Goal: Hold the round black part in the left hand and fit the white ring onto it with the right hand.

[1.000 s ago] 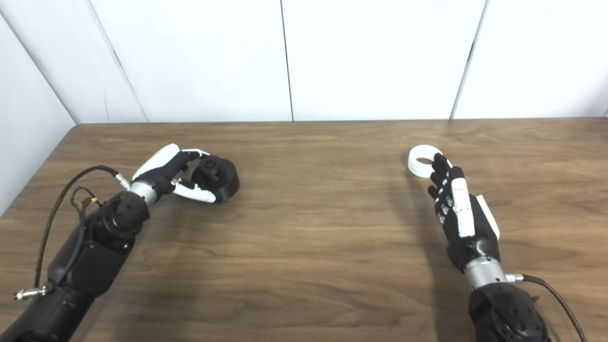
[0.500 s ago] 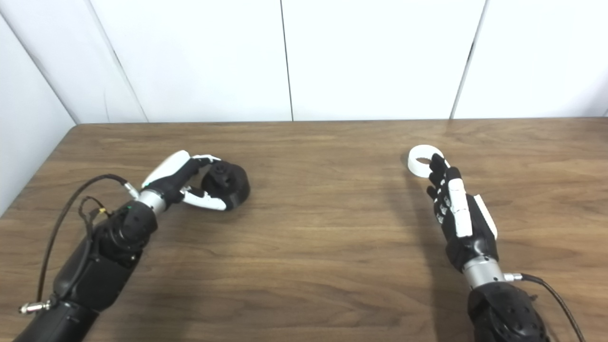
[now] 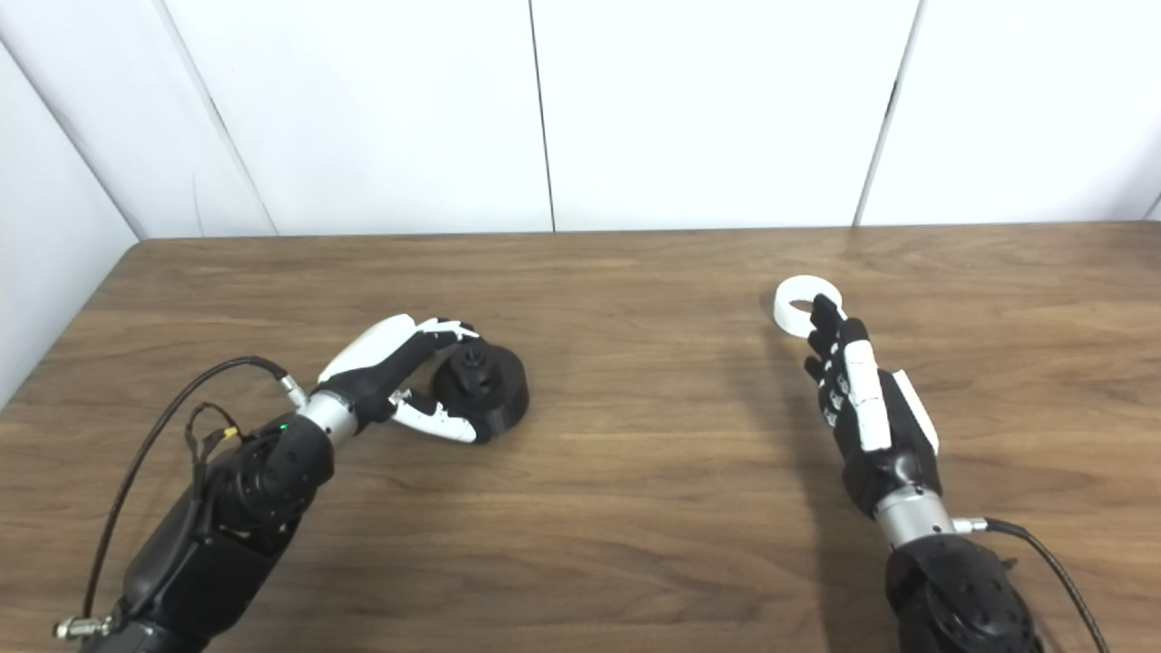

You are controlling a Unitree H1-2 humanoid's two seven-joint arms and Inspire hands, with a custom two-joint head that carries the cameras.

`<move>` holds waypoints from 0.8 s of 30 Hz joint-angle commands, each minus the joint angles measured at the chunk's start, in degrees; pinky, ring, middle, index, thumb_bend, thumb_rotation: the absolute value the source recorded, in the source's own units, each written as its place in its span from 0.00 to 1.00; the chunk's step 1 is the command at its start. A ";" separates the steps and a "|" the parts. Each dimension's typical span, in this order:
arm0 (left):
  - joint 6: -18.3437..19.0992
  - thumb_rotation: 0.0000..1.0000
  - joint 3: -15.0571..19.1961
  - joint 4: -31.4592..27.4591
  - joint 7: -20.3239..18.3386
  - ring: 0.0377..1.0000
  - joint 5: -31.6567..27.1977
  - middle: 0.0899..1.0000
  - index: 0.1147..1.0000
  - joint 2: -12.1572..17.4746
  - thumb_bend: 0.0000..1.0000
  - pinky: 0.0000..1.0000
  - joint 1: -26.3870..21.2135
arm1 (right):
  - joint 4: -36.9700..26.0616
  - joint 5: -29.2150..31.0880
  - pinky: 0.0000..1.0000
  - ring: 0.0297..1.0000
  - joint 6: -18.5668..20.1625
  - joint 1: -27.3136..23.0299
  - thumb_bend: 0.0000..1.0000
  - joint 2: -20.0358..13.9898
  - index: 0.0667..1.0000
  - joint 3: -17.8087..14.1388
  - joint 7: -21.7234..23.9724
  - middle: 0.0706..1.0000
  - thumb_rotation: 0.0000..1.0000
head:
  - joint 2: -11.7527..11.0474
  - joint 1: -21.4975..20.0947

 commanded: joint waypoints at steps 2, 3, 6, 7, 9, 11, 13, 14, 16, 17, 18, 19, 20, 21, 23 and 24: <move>-0.49 0.28 -0.84 -2.68 -0.68 0.99 0.43 0.93 0.75 -0.54 0.90 0.87 0.05 | -1.64 0.18 1.00 1.00 -0.94 -2.29 0.58 -0.19 0.97 0.12 0.41 0.99 1.00 | 0.01 0.06; -0.65 0.28 -1.13 -3.13 -0.75 0.99 0.57 0.93 0.75 -0.65 0.90 0.87 0.41 | -1.82 0.21 1.00 1.00 -0.72 -2.22 0.58 -0.11 0.97 0.13 0.33 0.99 1.00 | 0.05 -0.04; -1.69 0.29 -2.39 -3.86 -0.81 0.99 1.22 0.93 0.75 -0.89 0.89 0.85 1.27 | -2.20 0.03 1.00 1.00 -0.42 -2.02 0.59 0.01 0.97 0.29 0.21 0.99 1.00 | 0.14 -0.19; -2.08 0.29 -2.75 -3.91 -0.70 0.99 1.40 0.93 0.75 -1.04 0.90 0.85 1.52 | -2.22 -0.05 1.00 1.00 -0.44 -1.98 0.59 0.00 0.96 0.35 0.21 0.99 1.00 | 0.14 -0.19; -2.75 0.30 -3.44 -4.26 -0.65 0.99 1.70 0.93 0.75 -1.43 0.90 0.85 2.23 | -2.28 -0.44 1.00 1.00 -0.39 -1.89 0.59 -0.05 0.96 0.62 0.18 0.98 1.00 | 0.27 -0.32; -3.23 0.31 -4.22 -4.60 -0.77 0.99 2.15 0.93 0.75 -1.70 0.90 0.85 2.80 | -2.40 -0.70 1.00 1.00 -0.26 -1.86 0.59 -0.08 0.96 0.82 0.20 0.98 1.00 | 0.32 -0.60; -3.35 0.31 -4.69 -4.94 -1.12 0.99 2.12 0.93 0.75 -2.08 0.89 0.86 3.19 | -2.70 -0.75 1.00 1.00 0.20 -1.85 0.59 -0.05 0.97 0.92 0.13 0.98 1.00 | 0.39 -0.72; -3.30 0.30 -4.85 -5.16 -1.26 0.99 2.11 0.93 0.75 -2.27 0.90 0.86 3.35 | -2.87 -0.85 1.00 1.00 0.41 -1.82 0.59 -0.02 0.97 0.97 0.01 0.98 1.00 | 0.47 -0.90; -3.46 0.30 -5.13 -5.34 -1.24 1.00 2.23 0.93 0.75 -2.55 0.90 0.87 3.54 | -3.03 -1.01 1.00 1.00 0.54 -1.81 0.58 0.02 0.97 1.04 -0.15 0.98 1.00 | 0.47 -0.90; -3.65 0.30 -5.34 -5.48 -1.19 1.00 2.40 0.94 0.75 -2.69 0.90 0.86 3.66 | -3.08 -1.09 1.00 1.00 0.56 -1.79 0.58 0.06 0.96 1.08 -0.18 0.98 1.00 | 0.52 -1.17; -3.71 0.31 -5.54 -5.60 -1.19 1.00 2.56 0.94 0.75 -2.85 0.89 0.86 3.75 | -3.10 -1.21 1.00 1.00 0.61 -1.78 0.58 0.08 0.96 1.10 -0.23 0.98 1.00 | 0.52 -1.17; -3.78 0.32 -5.69 -5.66 -1.20 1.00 2.70 0.94 0.75 -2.99 0.89 0.86 3.80 | -3.10 -1.33 1.00 1.00 0.60 -1.79 0.58 0.09 0.96 1.13 -0.24 0.98 1.00 | 0.52 -1.17; -3.83 0.32 -5.82 -5.69 -1.16 1.00 2.83 0.94 0.76 -3.15 0.89 0.86 3.84 | -3.03 -1.27 1.00 1.00 0.46 -1.77 0.58 0.10 0.96 1.09 -0.16 0.98 1.00 | 0.52 -1.17; -4.00 0.32 -5.91 -5.74 -1.08 1.00 2.88 0.94 0.76 -3.23 0.90 0.85 3.91 | -3.06 -1.18 1.00 1.00 0.39 -1.74 0.57 0.16 0.96 1.08 -0.08 0.98 1.00 | 0.71 -1.38; -4.70 0.32 -6.00 -5.75 -0.89 0.99 2.96 0.94 0.76 -3.42 0.90 0.84 4.05 | -3.05 -1.12 1.00 1.00 0.23 -1.70 0.58 0.19 0.97 1.09 0.08 0.98 1.00 | 0.71 -1.38; -5.16 0.32 -6.07 -5.68 -0.81 0.99 3.02 0.94 0.75 -3.58 0.90 0.84 4.12 | -3.13 -1.19 1.00 1.00 0.41 -1.71 0.58 0.29 0.97 1.09 -0.03 0.98 1.00 | 0.71 -1.38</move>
